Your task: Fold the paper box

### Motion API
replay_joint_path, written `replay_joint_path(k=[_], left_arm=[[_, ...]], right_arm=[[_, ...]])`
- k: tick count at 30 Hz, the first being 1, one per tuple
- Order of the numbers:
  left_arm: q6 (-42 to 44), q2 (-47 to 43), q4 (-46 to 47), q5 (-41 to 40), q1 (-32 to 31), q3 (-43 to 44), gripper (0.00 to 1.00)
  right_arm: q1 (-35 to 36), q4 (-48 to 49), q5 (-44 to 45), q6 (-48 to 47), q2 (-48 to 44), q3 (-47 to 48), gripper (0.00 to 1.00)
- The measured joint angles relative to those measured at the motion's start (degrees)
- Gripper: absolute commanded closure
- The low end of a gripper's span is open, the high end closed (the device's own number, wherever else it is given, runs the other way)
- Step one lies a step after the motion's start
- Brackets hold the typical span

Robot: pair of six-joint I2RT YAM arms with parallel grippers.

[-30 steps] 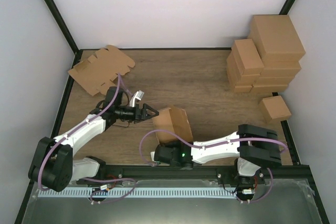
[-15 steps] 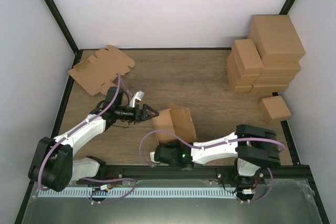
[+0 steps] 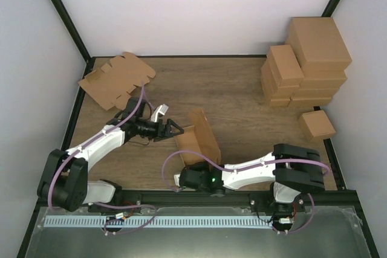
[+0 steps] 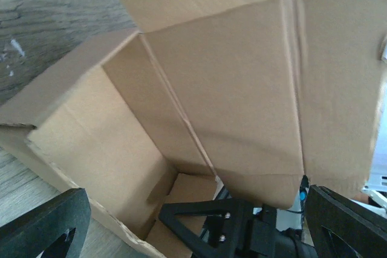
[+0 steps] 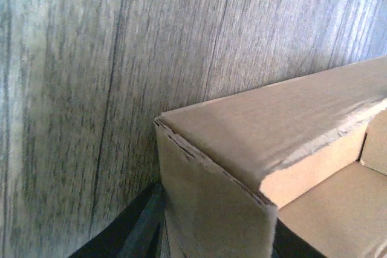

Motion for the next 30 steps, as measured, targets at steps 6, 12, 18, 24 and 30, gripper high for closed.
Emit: replay_joint_path(k=[6,12,18,24,30], left_arm=[[-0.02,0.24,-3.85,-5.42,0.00,1.55,0.00],[-1.01,-0.37,-5.77,-14.97,0.04,6.45,0.00],[-4.61,-2.64,-6.03,-18.36,0.02,4.20,0.04],[-10.01,-7.69,-6.45,-18.34,-1.55,-2.62,0.08],[-18.12,-10.97,-1.51,-18.05,-6.19,-9.31,0.20]], right_arm=[[0.07,-2.36,-1.99,0.70,-4.52,0.72,0.00],[0.07,-4.92,-6.56,2.99,-14.56,9.18,0.00],[-2.38,-5.33,-15.96,11.17,-24.33,16.83,0.00],[-21.33,-6.64,-21.81,26.95,-31.78,20.22,0.00],[-45.57,-10.10,-30.05,42.34,-32.72,20.04,0.19]])
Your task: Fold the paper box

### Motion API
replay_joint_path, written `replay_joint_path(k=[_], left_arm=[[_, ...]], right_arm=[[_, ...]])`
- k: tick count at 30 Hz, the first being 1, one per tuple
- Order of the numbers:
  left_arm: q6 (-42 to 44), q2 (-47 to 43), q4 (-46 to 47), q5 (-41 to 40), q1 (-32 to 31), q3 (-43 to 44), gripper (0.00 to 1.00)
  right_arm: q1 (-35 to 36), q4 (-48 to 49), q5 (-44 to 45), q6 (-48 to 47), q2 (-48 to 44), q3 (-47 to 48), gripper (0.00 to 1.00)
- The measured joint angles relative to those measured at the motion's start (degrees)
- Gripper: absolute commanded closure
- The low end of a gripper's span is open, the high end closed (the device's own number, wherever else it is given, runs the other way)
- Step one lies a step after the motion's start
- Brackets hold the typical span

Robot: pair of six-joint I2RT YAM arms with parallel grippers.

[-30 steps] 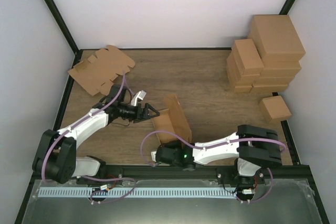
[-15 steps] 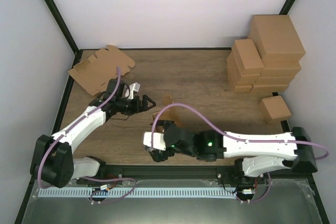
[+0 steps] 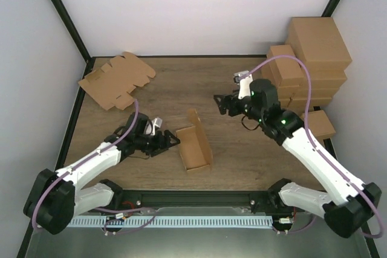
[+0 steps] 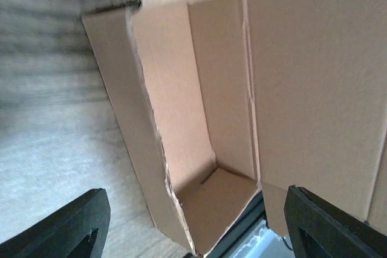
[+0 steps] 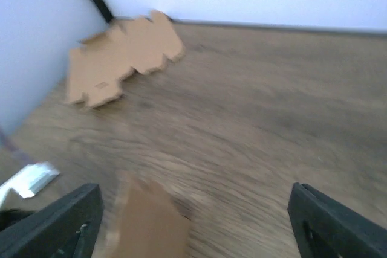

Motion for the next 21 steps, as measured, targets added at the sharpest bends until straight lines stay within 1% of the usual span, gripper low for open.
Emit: replay_joint_path(k=[1,3,5,8,10,11,12,15,16,17,21], left_arm=[[-1.33,0.04,1.03,-0.07,-0.98,-0.92,0.22],[-3.61,0.15,2.36,-0.35,-2.78,-1.99,0.26],[-5.77,0.42,3.89,-0.72,-4.76,-2.60,0.30],[-8.79,0.52,6.49,-1.38,-7.06,-3.63,0.36],[-10.62,0.52,8.00,-1.73,-8.15,-4.57,0.43],[-11.28,0.52,8.41,-1.92,-8.55,-5.01,0.50],[-12.04,0.50,8.52,-2.10,-8.83,-5.31,0.57],[-13.40,-0.11,7.54,-3.61,-10.12,-5.81,0.88],[-13.92,-0.63,7.21,-4.24,-10.80,-6.03,0.95],[-14.34,-1.29,6.95,-4.92,-11.67,-6.40,0.96],[-16.90,-2.27,6.08,-7.19,-15.69,-7.65,0.96]], right_arm=[[-4.26,-0.13,-2.69,2.64,1.20,-0.74,0.25],[-10.34,0.48,-7.54,6.14,3.15,-4.28,0.37],[-13.70,1.20,-11.37,8.83,4.07,-9.68,0.49],[-14.71,1.57,-15.54,11.61,5.49,-16.96,0.74],[-14.67,2.21,-17.81,12.83,6.36,-20.68,0.94],[-14.64,2.43,-18.71,13.07,6.62,-22.27,0.99],[-14.67,2.62,-19.12,12.85,6.84,-23.26,0.99],[-14.10,2.75,-19.47,13.16,8.02,-25.31,0.99],[-13.46,2.80,-19.21,13.27,8.66,-25.73,0.99],[-12.20,2.78,-18.73,13.66,9.29,-26.03,0.99],[-3.34,2.69,-15.96,15.76,11.69,-26.16,0.99]])
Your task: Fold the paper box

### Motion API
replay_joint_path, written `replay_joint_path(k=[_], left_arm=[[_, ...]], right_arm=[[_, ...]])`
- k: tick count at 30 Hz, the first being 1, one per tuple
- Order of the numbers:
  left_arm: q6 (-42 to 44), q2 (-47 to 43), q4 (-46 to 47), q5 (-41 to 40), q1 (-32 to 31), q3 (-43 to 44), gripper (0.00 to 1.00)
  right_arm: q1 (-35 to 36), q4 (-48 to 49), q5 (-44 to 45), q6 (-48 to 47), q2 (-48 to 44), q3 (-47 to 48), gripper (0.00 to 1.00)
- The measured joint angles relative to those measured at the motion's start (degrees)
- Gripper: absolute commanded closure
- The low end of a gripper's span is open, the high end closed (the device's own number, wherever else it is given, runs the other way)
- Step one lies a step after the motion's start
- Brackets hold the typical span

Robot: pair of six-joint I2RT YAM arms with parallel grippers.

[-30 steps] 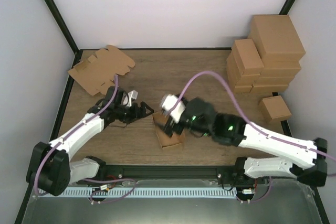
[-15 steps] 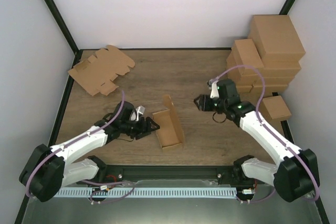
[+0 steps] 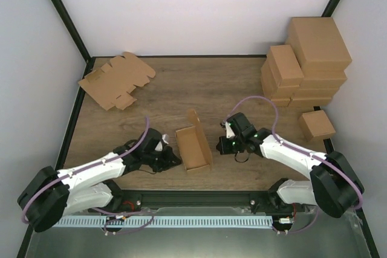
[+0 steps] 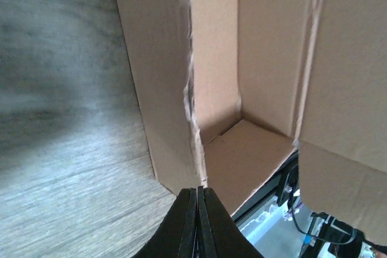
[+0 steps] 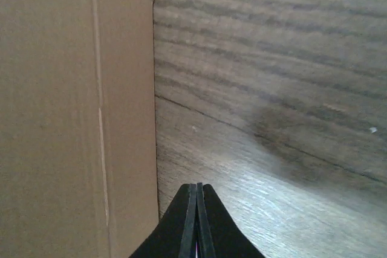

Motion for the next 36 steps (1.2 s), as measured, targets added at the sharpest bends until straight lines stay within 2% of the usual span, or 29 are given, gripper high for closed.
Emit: replay_joint_path(k=[9,17,36], left_arm=[[-6.23,9.27,-3.04,-6.99,-8.66,2.12,0.96],[-8.76,18.93,-3.63,-9.09,-12.31,8.50,0.96],[-8.96,23.02,-3.26,-9.70,-13.07,11.69,0.96]], right_arm=[[6.01,-0.50,3.89,4.37,1.20,-1.77,0.99],[9.86,-0.42,4.48,6.93,2.43,-2.01,0.99],[12.63,0.37,3.96,8.92,2.95,-2.54,0.99]])
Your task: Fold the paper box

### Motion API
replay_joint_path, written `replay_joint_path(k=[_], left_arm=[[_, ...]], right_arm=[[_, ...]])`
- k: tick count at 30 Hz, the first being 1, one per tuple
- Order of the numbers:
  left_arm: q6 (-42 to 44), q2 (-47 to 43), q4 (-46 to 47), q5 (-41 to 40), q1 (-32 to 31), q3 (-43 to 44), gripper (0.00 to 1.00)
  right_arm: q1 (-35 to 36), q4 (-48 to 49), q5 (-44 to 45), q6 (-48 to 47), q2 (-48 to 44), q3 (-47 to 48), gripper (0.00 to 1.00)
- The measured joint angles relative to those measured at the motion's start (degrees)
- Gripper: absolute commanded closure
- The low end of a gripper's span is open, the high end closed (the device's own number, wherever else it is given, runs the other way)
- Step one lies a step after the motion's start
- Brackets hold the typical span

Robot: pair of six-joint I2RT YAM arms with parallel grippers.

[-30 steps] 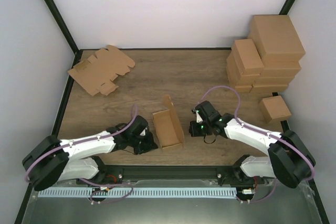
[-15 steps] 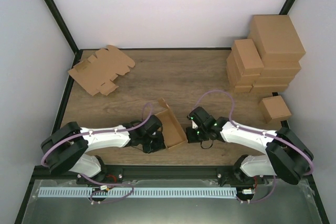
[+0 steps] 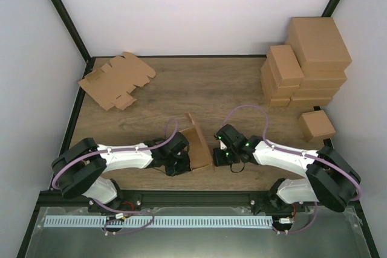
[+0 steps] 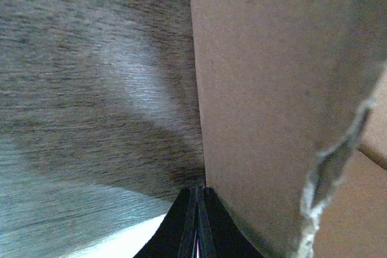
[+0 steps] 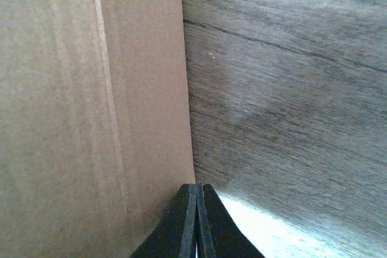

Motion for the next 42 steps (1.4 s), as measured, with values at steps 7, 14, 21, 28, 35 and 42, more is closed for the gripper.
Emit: replay_joint_path(k=[7,14,21,28,35,42], left_arm=[[-0.02,0.31,0.15,0.07,0.00,0.07,0.96],[-0.35,0.44,0.72,0.13,-0.04,0.07,0.96],[-1.31,0.70,1.22,0.09,-0.35,0.11,0.96],[-1.51,0.72,1.14,-0.02,-0.35,0.17,0.96],[-1.79,1.07,1.14,-0.02,-0.42,0.50,0.96],[-2.36,1.09,0.94,-0.26,-0.52,0.61,0.96]], right_arm=[[0.94,-0.11,0.33,0.00,1.05,0.00,0.99],[1.11,-0.33,1.18,0.31,2.23,0.31,0.99],[2.40,-1.73,3.39,2.43,3.04,1.75,0.99],[4.22,-3.56,5.68,3.13,5.18,3.54,0.99],[5.07,-5.20,7.65,4.42,6.62,5.31,0.99],[7.02,-7.28,10.08,5.64,9.29,7.23,0.99]])
